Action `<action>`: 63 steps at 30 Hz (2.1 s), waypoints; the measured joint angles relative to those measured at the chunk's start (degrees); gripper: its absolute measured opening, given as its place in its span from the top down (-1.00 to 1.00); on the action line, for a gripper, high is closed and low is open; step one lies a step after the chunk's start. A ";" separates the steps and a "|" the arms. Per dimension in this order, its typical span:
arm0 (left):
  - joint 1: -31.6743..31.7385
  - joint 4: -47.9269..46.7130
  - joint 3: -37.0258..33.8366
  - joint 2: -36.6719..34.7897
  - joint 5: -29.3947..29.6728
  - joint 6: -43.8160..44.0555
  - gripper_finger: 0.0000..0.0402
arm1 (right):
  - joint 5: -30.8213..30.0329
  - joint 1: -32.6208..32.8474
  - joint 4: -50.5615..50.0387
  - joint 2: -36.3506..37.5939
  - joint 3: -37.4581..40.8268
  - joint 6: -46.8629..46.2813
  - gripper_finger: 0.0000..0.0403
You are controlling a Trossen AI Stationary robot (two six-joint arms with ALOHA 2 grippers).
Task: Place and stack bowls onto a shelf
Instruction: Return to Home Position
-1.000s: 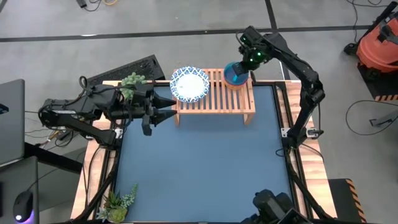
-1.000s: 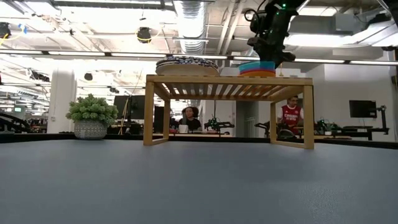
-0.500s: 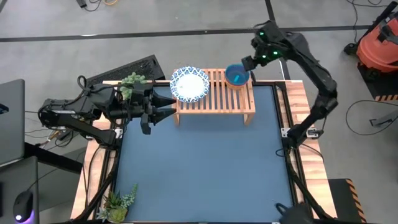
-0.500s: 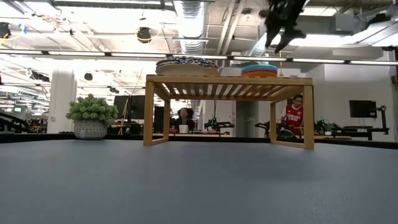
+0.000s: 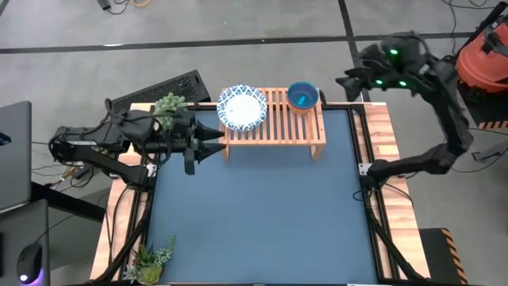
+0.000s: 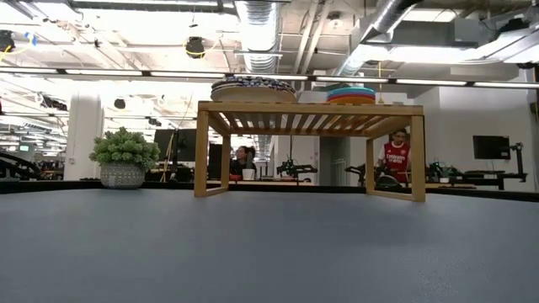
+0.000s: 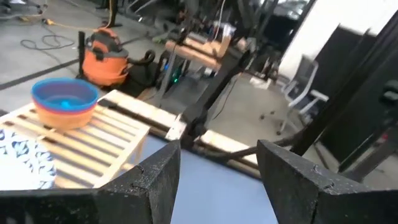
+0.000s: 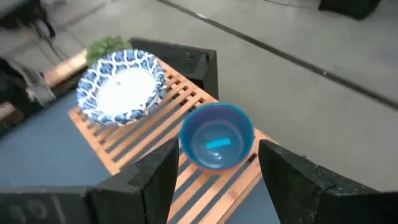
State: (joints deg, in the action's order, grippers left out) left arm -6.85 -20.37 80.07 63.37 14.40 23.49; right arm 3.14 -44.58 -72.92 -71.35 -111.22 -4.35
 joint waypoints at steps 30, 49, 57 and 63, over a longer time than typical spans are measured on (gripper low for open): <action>0.33 18.73 -34.45 -43.43 -3.18 -17.12 0.02 | 8.80 16.74 37.85 58.26 58.47 -17.18 -0.24; 0.28 21.96 -52.62 -55.96 -11.25 -7.55 0.02 | 14.97 22.94 70.32 67.15 87.21 -31.21 -0.24; 0.28 30.59 -58.81 -57.79 -13.46 -6.36 0.02 | 3.82 35.95 83.15 65.88 95.64 -29.65 -0.24; 0.28 25.72 -58.99 -59.82 -14.28 -6.60 0.02 | -6.22 46.84 84.12 64.20 98.49 -22.87 -0.24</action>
State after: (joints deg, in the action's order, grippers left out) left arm -6.57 5.35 21.08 3.56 0.12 16.89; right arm -3.08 2.27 11.20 -7.15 -12.73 -27.22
